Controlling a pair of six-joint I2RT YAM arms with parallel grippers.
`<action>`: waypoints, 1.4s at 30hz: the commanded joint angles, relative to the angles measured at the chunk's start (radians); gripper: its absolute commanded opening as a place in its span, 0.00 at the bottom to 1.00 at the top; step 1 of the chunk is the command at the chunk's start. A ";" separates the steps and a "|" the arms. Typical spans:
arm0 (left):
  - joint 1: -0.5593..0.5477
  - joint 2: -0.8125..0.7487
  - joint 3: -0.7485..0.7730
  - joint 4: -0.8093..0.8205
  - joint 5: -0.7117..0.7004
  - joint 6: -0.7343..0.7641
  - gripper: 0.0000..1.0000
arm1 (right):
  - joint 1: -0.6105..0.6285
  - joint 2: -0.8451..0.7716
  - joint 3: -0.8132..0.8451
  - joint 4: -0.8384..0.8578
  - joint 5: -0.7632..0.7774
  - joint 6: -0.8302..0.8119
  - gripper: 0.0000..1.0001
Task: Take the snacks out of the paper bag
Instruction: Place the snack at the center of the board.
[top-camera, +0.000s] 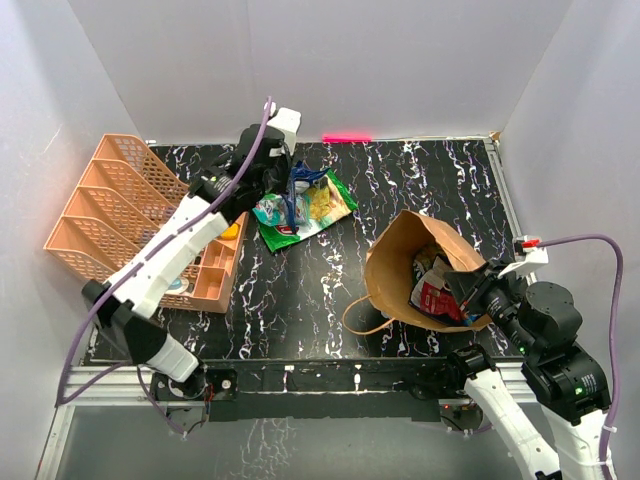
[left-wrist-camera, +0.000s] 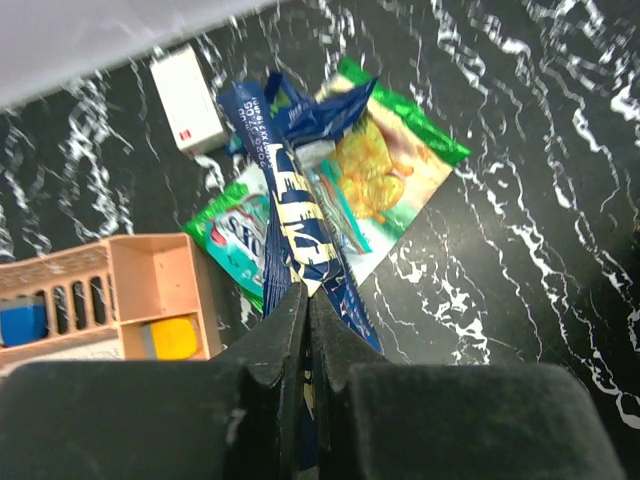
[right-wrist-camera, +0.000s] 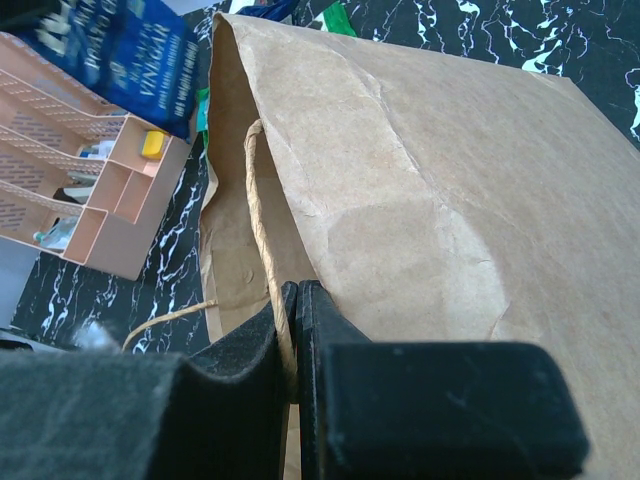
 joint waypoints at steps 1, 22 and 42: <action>0.072 0.032 0.004 -0.014 0.173 -0.091 0.00 | -0.001 -0.007 -0.006 0.032 0.017 -0.015 0.08; 0.160 -0.127 -0.476 0.103 0.390 -0.283 0.00 | -0.001 0.011 -0.003 0.040 -0.008 -0.030 0.08; 0.161 -0.155 -0.528 0.335 0.625 -0.404 0.00 | -0.001 0.024 0.004 0.041 -0.026 -0.042 0.08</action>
